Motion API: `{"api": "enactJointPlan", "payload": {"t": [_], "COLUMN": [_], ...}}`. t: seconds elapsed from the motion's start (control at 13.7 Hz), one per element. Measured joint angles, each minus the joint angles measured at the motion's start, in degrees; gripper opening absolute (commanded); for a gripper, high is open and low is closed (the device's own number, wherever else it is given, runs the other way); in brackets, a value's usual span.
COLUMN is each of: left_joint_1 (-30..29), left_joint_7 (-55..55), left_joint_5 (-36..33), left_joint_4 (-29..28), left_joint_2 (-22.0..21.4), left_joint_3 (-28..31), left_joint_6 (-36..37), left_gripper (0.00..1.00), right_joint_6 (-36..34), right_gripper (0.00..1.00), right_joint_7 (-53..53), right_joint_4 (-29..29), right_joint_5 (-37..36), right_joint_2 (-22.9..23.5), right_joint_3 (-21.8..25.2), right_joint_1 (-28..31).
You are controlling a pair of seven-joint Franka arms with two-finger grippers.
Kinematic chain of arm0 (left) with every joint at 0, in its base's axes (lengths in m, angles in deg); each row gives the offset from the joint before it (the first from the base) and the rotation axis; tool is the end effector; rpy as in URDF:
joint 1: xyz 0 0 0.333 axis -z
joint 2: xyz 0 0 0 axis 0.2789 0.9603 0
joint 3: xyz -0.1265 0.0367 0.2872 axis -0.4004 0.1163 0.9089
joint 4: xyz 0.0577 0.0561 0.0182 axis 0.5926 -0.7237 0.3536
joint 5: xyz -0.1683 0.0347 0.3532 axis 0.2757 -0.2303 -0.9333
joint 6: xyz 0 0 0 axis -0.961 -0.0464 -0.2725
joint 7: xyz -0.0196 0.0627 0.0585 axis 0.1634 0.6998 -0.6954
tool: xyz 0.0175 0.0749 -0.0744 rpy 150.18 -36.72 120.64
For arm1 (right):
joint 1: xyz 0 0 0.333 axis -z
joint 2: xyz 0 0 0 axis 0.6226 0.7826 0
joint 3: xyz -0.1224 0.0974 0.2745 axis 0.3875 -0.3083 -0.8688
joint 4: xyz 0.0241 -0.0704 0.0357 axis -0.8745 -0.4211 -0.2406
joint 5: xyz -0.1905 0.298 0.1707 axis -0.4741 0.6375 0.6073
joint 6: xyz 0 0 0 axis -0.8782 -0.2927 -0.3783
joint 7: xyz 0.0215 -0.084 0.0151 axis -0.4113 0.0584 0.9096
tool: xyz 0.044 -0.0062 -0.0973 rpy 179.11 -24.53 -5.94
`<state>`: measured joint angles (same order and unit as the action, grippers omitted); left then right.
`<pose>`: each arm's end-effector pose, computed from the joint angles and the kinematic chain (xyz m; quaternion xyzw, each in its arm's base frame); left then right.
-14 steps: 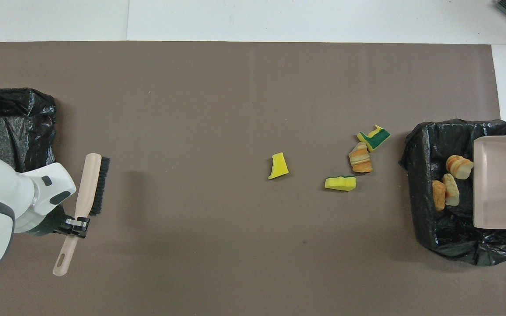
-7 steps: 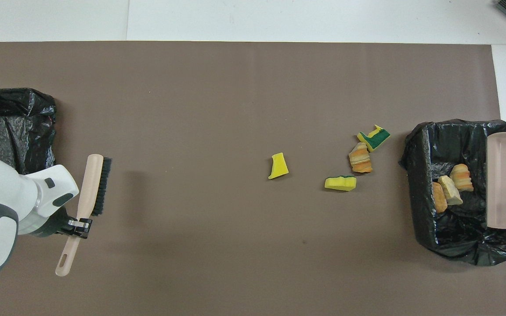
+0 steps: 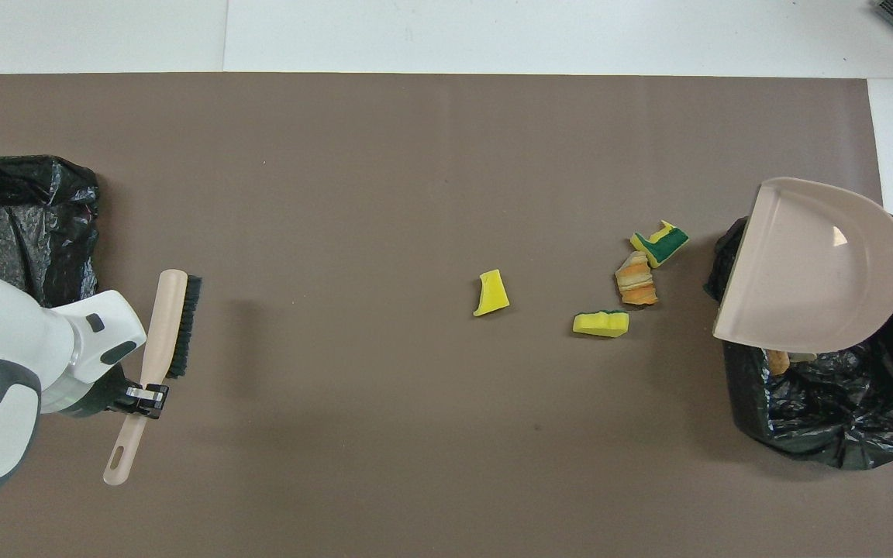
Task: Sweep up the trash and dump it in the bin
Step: 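Bring the empty dustpan back to the table center with the right gripper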
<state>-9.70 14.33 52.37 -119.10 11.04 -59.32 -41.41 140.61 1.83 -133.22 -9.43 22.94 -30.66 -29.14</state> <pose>0.4388 -0.0631 0.4429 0.9862 -0.0877 -0.1402 0.0047 0.5190 -0.1002 0.5586 0.8267 0.5351 -0.1042 0.1388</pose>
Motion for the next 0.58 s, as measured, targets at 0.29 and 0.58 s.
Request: {"api": "enactJointPlan", "payload": {"t": [0.29,0.58], "left_joint_1": [0.8,1.3], "left_joint_7": [-1.6,-3.0], "left_joint_5": [0.0,0.0], "left_joint_4": [-0.1,-0.3], "left_joint_2": [0.0,0.0], "left_joint_3": [-0.4,-0.6], "left_joint_6": [-0.9,-2.1], "left_gripper": [0.0,0.0], "right_joint_6": [-0.9,-1.6], "right_gripper": [0.0,0.0], "right_joint_7": [-20.4,-45.4], "right_joint_4": [-1.2,-3.0], "right_joint_5": [8.0,12.5], "right_joint_2": [1.6,2.2], "right_joint_3": [-0.3,-0.6], "right_joint_1": [-8.1,-21.1]}}
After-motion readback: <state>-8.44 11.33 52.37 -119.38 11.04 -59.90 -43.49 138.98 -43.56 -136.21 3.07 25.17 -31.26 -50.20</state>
